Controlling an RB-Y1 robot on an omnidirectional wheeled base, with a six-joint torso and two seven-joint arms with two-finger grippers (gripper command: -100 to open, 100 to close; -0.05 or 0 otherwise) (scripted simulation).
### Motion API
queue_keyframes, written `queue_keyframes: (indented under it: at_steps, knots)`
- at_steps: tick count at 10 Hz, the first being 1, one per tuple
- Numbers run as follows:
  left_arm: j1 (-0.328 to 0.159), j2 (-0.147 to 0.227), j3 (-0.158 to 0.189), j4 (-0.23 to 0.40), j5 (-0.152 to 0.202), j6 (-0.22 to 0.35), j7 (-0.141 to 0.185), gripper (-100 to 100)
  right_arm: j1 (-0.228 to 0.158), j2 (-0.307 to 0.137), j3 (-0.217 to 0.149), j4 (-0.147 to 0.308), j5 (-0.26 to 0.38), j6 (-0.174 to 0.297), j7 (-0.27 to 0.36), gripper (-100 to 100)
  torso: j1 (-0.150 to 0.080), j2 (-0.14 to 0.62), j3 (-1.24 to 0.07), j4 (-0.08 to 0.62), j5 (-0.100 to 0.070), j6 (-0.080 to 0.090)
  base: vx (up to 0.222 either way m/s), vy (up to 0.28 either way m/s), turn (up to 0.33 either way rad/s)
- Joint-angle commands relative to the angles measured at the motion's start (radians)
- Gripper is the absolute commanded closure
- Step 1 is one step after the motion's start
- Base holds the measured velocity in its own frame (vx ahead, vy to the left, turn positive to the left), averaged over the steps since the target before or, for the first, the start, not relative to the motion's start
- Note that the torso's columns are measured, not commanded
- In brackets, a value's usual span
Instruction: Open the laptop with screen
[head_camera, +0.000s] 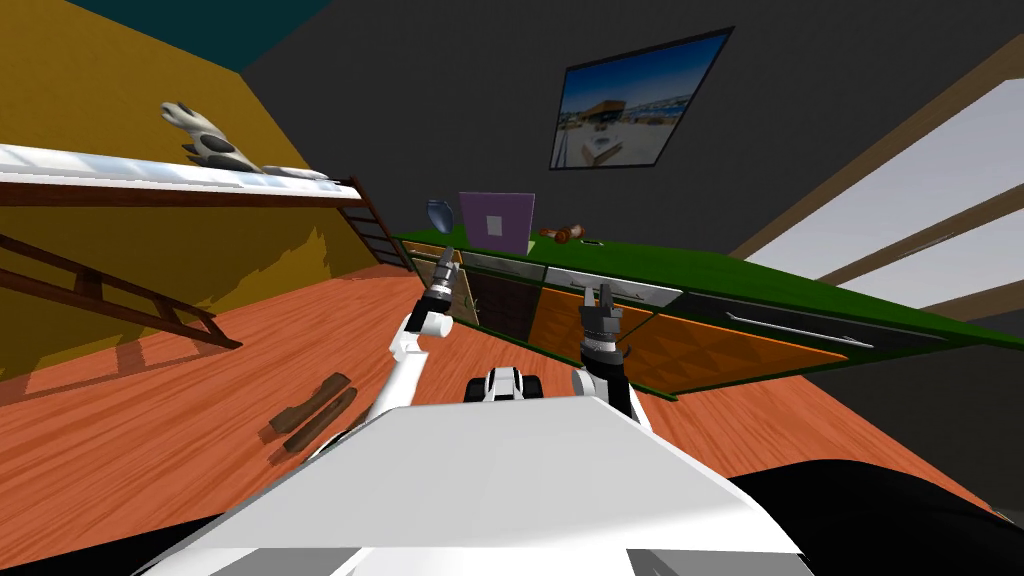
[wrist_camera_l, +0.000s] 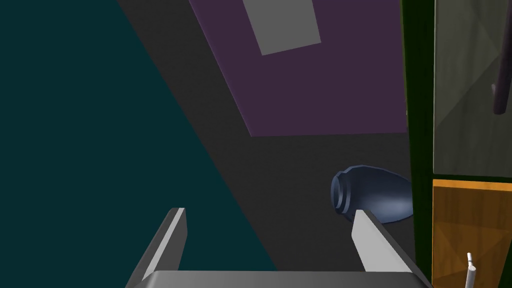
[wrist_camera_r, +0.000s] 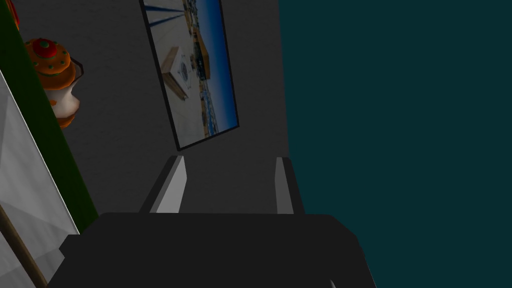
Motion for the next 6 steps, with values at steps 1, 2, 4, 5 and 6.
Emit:
queue_keyframes:
  at_steps: [1, 2, 4, 5, 6]
  knots:
    - [-0.063, -0.001, 0.0, 0.029, 0.002, 0.016, -0.005, -100, 0.0, 0.0, 0.0, 0.0, 0.0, 0.0, 0.0, 0, -0.002, 0.0, 0.0, 0.0, 0.0, 0.0, 0.016, 0.025, 0.011]
    - [-0.099, 0.0, 0.001, 0.074, 0.008, 0.041, -0.011, -100, 0.0, 0.0, 0.0, 0.0, 0.0, 0.0, 0.0, 0, -0.004, 0.0, 0.0, 0.0, -0.001, 0.0, 0.021, 0.051, -0.061]
    - [-0.162, 0.001, 0.001, 0.118, 0.014, 0.066, -0.017, -100, 0.0, 0.0, 0.0, 0.0, 0.0, 0.0, 0.0, 0, 0.0, 0.0, 0.0, 0.0, 0.0, 0.0, 0.013, 0.077, -0.065]
    - [-0.193, 0.001, 0.001, 0.131, 0.014, 0.066, -0.017, -100, 0.0, 0.0, 0.0, 0.0, 0.0, 0.0, 0.0, 0, 0.002, 0.001, 0.0, 0.0, 0.001, 0.0, 0.01, 0.099, -0.05]
    - [-0.223, 0.002, 0.0, 0.164, 0.02, 0.091, -0.023, -100, 0.0, 0.0, 0.0, 0.0, 0.0, 0.0, 0.0, 0, 0.001, 0.0, 0.0, 0.0, 0.001, 0.0, 0.028, 0.108, -0.076]
